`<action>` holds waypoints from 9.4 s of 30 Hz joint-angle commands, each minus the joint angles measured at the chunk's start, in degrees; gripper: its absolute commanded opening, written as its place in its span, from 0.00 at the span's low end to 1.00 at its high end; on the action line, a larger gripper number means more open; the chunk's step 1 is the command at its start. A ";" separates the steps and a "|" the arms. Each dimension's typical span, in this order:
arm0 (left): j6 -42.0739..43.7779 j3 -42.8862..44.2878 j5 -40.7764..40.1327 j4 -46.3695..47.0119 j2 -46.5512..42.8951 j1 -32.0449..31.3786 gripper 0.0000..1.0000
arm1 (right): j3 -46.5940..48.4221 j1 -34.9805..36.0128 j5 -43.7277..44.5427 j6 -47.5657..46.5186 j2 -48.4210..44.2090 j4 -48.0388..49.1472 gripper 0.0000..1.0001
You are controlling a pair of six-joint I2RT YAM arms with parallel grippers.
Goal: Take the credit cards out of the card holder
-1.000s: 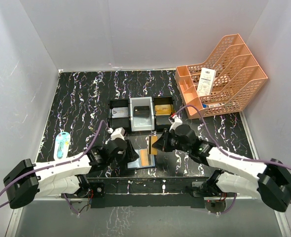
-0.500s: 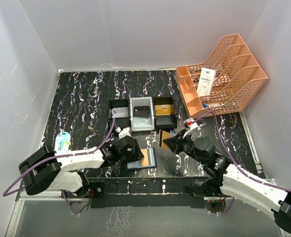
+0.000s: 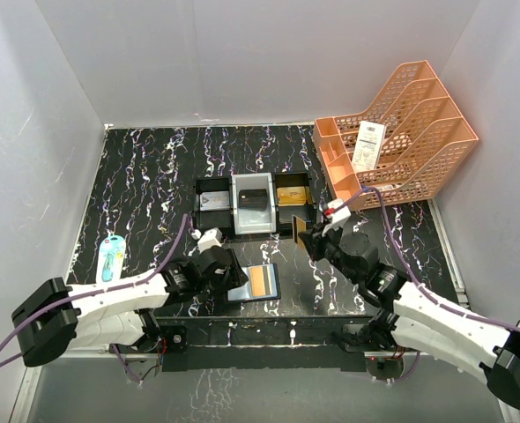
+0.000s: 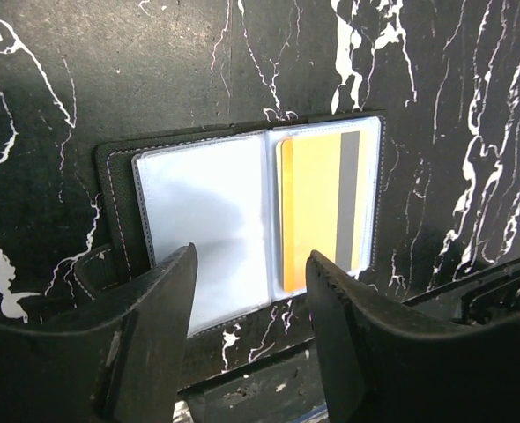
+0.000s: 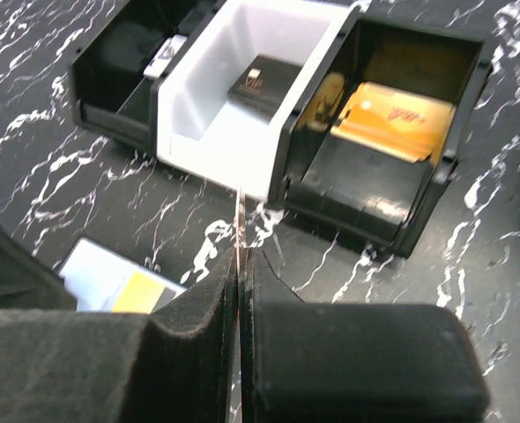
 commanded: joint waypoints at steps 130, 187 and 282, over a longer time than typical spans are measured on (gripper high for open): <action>13.44 15.16 20.22 -15.79 -24.91 30.93 0.99 | 13.62 -18.98 -18.77 30.13 6.89 3.04 0.98; 2.51 -8.07 19.04 20.31 -7.70 8.03 0.59 | 12.94 -0.43 -28.45 41.81 40.78 -3.80 0.22; 0.39 -11.16 16.05 25.26 4.72 7.83 0.00 | 16.69 -0.43 -28.81 35.67 37.79 -10.91 0.21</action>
